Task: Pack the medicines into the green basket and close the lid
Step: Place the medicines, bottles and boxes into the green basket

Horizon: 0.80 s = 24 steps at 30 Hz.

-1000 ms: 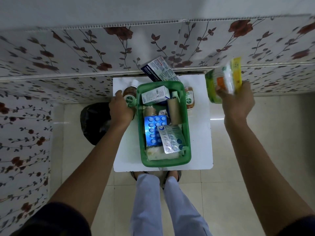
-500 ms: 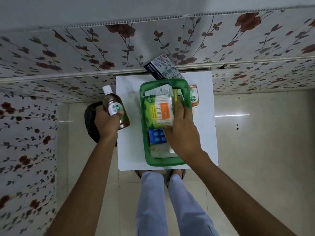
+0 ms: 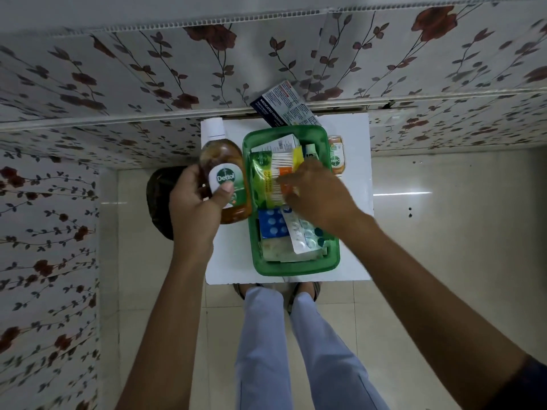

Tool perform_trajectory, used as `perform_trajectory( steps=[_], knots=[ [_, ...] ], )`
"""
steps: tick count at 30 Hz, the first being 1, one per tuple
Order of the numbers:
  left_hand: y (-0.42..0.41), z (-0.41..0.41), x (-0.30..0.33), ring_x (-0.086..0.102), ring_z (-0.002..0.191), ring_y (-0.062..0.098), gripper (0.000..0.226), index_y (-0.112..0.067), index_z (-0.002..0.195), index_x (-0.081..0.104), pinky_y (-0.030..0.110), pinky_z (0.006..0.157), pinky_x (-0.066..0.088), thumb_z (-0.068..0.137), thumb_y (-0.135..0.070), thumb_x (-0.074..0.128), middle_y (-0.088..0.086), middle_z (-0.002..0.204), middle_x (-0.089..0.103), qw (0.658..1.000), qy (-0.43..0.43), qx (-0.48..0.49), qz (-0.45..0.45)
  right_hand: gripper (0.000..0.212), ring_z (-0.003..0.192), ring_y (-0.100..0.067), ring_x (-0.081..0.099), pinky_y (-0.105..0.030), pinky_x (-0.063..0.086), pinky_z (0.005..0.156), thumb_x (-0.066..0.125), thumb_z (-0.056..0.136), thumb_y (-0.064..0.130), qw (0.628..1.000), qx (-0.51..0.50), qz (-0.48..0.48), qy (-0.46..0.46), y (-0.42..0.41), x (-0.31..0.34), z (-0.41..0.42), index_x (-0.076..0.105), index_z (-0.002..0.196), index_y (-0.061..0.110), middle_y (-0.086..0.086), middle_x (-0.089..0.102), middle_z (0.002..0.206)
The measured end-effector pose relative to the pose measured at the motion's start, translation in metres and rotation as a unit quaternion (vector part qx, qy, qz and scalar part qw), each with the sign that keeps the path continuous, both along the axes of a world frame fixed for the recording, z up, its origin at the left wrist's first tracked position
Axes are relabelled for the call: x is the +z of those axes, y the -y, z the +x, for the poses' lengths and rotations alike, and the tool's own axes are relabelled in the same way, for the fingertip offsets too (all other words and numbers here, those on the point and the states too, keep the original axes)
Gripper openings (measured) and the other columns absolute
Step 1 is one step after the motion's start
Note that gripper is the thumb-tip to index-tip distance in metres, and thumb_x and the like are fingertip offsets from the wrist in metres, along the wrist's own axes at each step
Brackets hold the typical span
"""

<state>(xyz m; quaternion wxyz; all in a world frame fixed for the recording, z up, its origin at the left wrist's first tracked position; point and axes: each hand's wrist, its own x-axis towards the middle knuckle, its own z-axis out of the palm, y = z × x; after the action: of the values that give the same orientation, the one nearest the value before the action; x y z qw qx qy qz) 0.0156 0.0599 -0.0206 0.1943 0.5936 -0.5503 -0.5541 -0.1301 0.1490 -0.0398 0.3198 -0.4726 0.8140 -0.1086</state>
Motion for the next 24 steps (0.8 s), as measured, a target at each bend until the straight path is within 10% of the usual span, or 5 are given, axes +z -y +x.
perform_trajectory(
  steps=[5,10,24],
  knots=[
    [-0.016,-0.004,0.013,0.065,0.092,0.020,0.036,-0.027,0.104,0.058,0.036,0.080,0.054,0.078,-0.004,0.066,-0.002,0.095,0.068,0.991,0.034,-0.132,0.001,0.025,0.081,-0.018,0.062,-0.019,0.048,0.071,0.053,0.088,0.010,0.969,-0.179,-0.161,0.061,-0.025,0.026,-0.035,0.067,0.107,0.016,-0.010,0.067,0.108],
    [-0.049,-0.023,0.007,0.062,0.091,0.020,0.037,-0.015,0.113,0.056,0.029,0.076,0.049,0.078,-0.012,0.067,0.006,0.103,0.066,0.968,0.126,-0.215,0.005,0.021,0.079,-0.018,0.067,-0.040,0.057,0.076,0.051,0.090,0.012,0.940,-0.293,-0.141,0.103,-0.065,0.021,-0.038,0.068,0.099,0.020,0.001,0.069,0.092],
    [-0.079,-0.028,-0.010,0.061,0.091,0.037,0.066,-0.013,0.134,0.028,0.037,0.069,0.047,0.080,-0.006,0.065,0.016,0.131,0.038,0.877,0.330,-0.330,-0.109,0.019,0.074,-0.011,0.061,-0.001,0.042,0.066,0.054,0.089,0.010,0.957,-0.222,-0.159,0.100,-0.058,0.010,-0.020,0.069,0.099,0.015,0.008,0.064,0.088]
  ],
)
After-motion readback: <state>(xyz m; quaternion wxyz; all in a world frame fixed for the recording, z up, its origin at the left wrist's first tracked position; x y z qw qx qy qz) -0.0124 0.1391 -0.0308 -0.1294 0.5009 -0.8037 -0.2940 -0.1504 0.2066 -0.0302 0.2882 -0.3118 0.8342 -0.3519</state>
